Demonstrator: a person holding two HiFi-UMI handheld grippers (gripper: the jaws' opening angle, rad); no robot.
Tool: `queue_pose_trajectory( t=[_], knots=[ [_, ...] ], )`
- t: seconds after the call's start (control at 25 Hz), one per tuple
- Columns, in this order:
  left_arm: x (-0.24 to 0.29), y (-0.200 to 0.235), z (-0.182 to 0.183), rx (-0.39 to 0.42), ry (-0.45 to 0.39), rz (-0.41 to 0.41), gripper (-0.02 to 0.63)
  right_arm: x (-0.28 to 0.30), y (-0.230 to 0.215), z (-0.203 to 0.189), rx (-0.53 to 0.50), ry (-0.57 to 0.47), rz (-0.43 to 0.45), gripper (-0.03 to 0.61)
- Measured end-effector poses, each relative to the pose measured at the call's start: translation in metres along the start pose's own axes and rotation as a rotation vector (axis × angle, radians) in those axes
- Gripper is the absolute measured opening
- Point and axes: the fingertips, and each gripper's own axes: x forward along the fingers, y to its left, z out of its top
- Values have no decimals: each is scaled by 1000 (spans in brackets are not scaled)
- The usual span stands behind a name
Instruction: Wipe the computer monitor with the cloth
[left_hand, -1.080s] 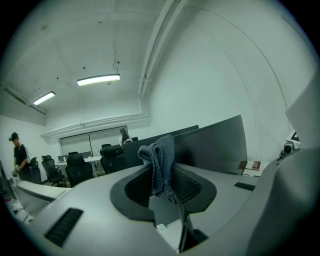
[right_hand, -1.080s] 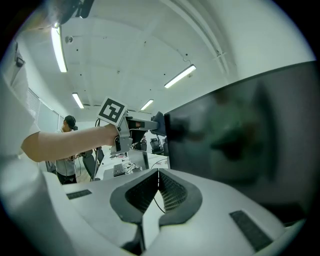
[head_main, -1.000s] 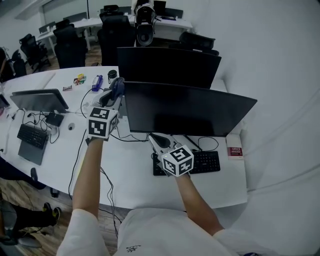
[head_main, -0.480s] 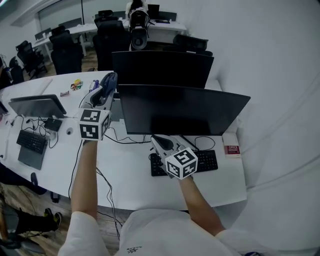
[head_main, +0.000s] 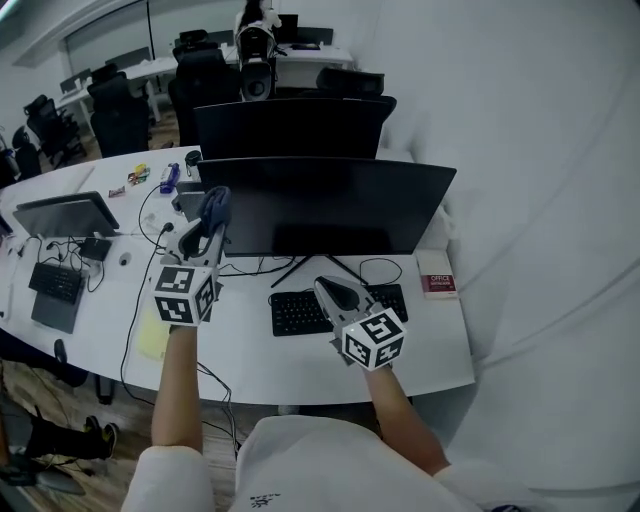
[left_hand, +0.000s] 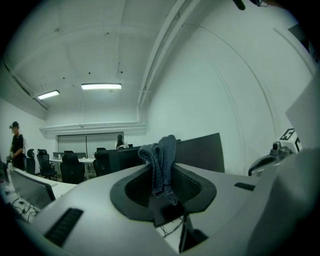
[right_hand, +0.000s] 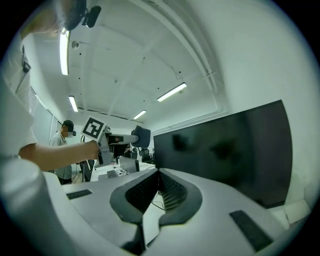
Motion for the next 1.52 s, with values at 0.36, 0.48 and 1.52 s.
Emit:
queue_pose_trajectory(
  t=[0.36, 0.48, 1.52],
  knots=[
    [-78, -195, -99, -72, 124, -126, 106, -149, -6, -37, 15, 4, -90, 20],
    [-116, -238, -116, -121, 146, -139, 106, -194, -2, -48, 33, 10, -110, 20],
    [-217, -279, -124, -64, 165, -196, 106, -258, 56, -63, 39, 13, -167, 20]
  ],
)
